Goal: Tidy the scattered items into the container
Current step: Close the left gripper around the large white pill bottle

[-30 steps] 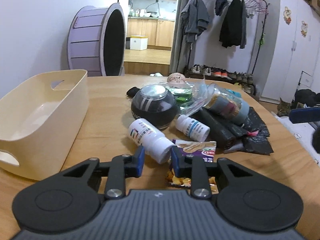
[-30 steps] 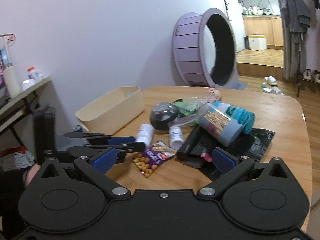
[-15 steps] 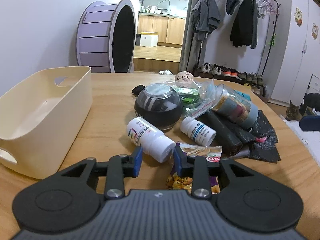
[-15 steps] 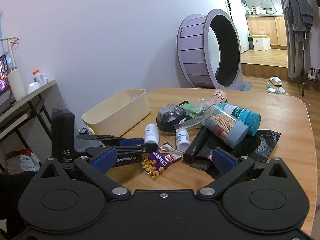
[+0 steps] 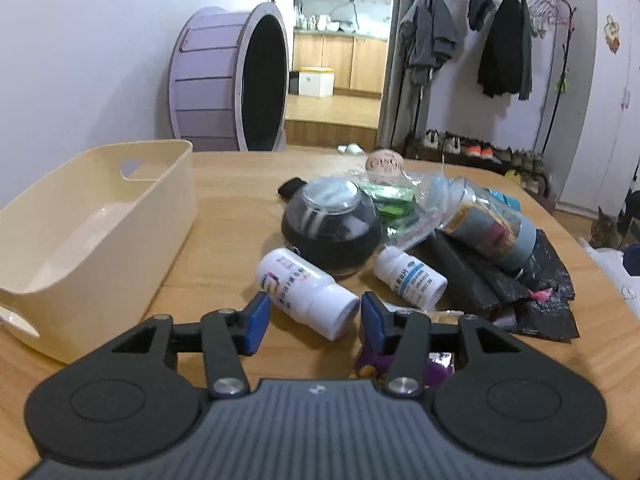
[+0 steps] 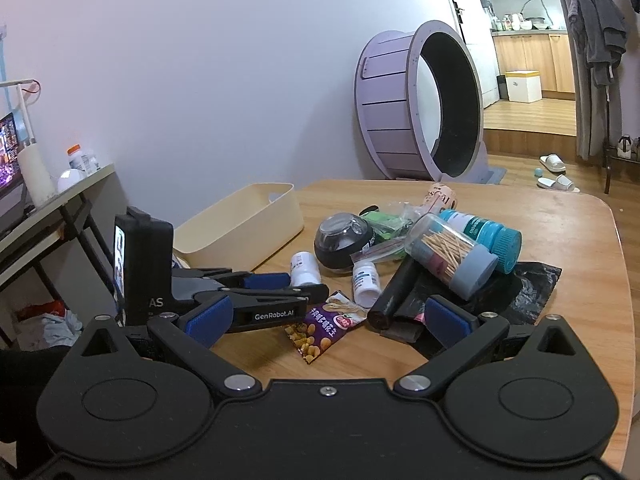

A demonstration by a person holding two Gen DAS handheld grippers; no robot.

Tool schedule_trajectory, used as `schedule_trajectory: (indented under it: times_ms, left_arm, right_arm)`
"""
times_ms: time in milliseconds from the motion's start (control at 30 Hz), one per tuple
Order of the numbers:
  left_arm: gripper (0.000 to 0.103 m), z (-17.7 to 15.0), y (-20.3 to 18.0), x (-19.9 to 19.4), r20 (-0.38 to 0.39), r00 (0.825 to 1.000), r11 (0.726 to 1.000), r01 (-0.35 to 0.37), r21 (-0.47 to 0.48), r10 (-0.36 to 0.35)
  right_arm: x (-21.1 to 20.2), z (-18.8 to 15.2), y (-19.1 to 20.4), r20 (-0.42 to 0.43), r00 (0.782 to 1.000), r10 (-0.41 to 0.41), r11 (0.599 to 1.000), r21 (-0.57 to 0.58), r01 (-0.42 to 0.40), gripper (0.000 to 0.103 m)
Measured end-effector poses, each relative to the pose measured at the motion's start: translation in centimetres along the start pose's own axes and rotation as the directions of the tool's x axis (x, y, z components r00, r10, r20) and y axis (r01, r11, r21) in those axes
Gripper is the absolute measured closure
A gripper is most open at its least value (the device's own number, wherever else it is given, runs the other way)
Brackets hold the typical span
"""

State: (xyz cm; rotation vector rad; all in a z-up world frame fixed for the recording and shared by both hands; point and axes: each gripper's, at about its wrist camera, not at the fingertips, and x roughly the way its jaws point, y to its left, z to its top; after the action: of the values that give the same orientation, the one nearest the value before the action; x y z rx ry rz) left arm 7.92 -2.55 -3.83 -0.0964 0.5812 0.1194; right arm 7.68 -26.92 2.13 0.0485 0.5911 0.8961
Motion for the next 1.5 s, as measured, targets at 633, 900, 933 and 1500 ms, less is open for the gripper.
schedule_trajectory:
  times_ms: [633,900,933,1500]
  left_arm:
    - [0.073,-0.7,3.4,-3.4,0.018,0.993,0.991,0.114,0.071,-0.115]
    - [0.073,-1.1,3.0,-0.6,-0.021,0.997,0.995,0.07,0.076,-0.069]
    - [0.073,-1.2,3.1,-0.4,-0.023,0.998,0.995,0.067,0.072,-0.065]
    - [0.075,-0.7,3.9,-0.1,-0.011,0.99,0.987,0.144,0.075,-0.143]
  right_arm:
    - [0.0,0.2,0.7,0.006,0.999,0.033,0.999,-0.01,-0.033,0.0]
    - [-0.2,0.2,0.6,0.01,0.999,0.051,0.999,-0.008,-0.051,0.0]
    - [-0.2,0.2,0.6,0.009,0.999,0.051,0.999,-0.008,-0.051,0.0]
    - [-0.1,0.1,0.8,0.006,0.998,0.057,0.998,-0.019,-0.057,0.0]
